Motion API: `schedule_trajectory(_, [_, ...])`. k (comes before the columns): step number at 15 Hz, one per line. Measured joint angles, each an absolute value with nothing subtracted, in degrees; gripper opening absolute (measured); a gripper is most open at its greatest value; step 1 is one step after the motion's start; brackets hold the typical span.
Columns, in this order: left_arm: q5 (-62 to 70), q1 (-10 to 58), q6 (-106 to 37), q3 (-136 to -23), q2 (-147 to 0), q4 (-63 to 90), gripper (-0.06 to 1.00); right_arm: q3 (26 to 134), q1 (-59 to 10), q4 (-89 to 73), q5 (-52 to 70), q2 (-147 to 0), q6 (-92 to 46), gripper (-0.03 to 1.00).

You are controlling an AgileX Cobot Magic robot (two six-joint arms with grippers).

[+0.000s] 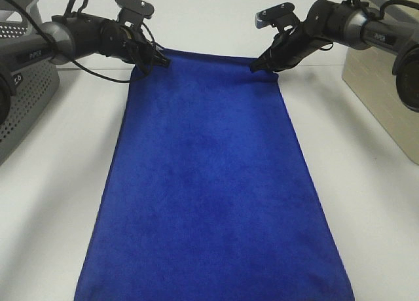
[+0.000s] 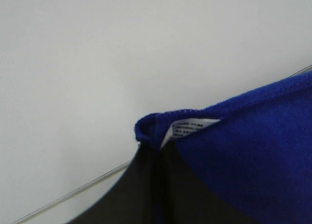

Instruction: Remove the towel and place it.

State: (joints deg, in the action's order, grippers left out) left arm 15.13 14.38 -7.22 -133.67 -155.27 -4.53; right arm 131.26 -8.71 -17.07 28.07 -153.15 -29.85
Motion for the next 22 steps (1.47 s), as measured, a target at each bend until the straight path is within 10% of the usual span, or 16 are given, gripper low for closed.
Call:
schedule_trajectory(12, [10.7, 14.3, -7.2, -133.7, -157.5, -4.9, 0.14, 131.3, -8.5, -19.3, 24.9, -153.9, -29.9, 0.05])
schedule_trajectory(18, [10.7, 11.4, -3.2, -133.7, -157.7, -4.8, 0.6, 131.3, -8.5, -23.7, 23.5, -154.7, -29.7, 0.64])
schedule_trajectory(22, [9.0, 11.3, -2.9, -133.7, -157.8, -4.8, 0.65, 131.3, -8.5, -23.7, 23.3, -154.7, -29.7, 0.69])
